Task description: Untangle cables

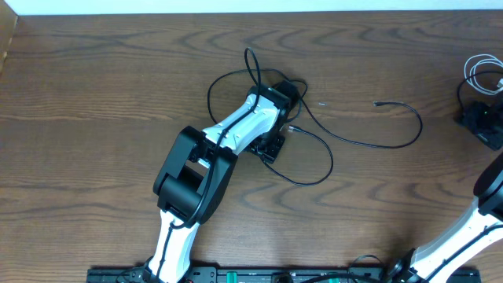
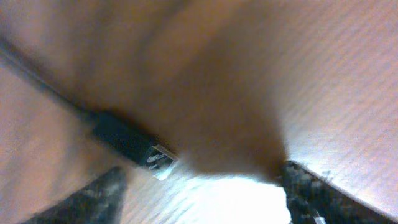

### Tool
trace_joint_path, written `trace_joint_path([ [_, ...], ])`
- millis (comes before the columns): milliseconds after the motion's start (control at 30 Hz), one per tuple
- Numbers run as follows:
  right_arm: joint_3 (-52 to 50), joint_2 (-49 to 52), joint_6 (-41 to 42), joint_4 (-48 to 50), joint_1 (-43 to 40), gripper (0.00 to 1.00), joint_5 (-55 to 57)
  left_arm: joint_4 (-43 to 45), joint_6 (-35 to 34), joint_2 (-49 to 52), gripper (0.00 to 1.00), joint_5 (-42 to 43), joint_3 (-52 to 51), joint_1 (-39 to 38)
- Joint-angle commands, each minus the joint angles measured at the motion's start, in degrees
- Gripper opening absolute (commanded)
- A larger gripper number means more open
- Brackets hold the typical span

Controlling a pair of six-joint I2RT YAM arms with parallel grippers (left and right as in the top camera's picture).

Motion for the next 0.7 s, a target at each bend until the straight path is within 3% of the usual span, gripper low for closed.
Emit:
trace_joint_path([
  [0, 3.69, -1.97, -6.62, -1.9, 1.77, 0.87, -16.24, -0.61, -0.02, -0.76, 0.58, -0.76, 0.83, 0.11],
  [167, 7.76, -7.72, -8.81, -4.81, 5.42, 0.99, -19.34, -2.69, 0.13, -6.51, 0.59, -0.74, 6.43, 0.11],
  [367, 7.98, -15.98, -12.09, -4.9, 10.71, 0.99, -19.32, -1.53, 0.11, -18.64, 0.69, -0.72, 9.35, 0.76],
  [667, 7.85, -19.63, -12.94, -5.16, 21.46, 0.99, -19.56, 0.33, -1.97, -34.34, 0.71, -0.52, 9.35, 7.72],
])
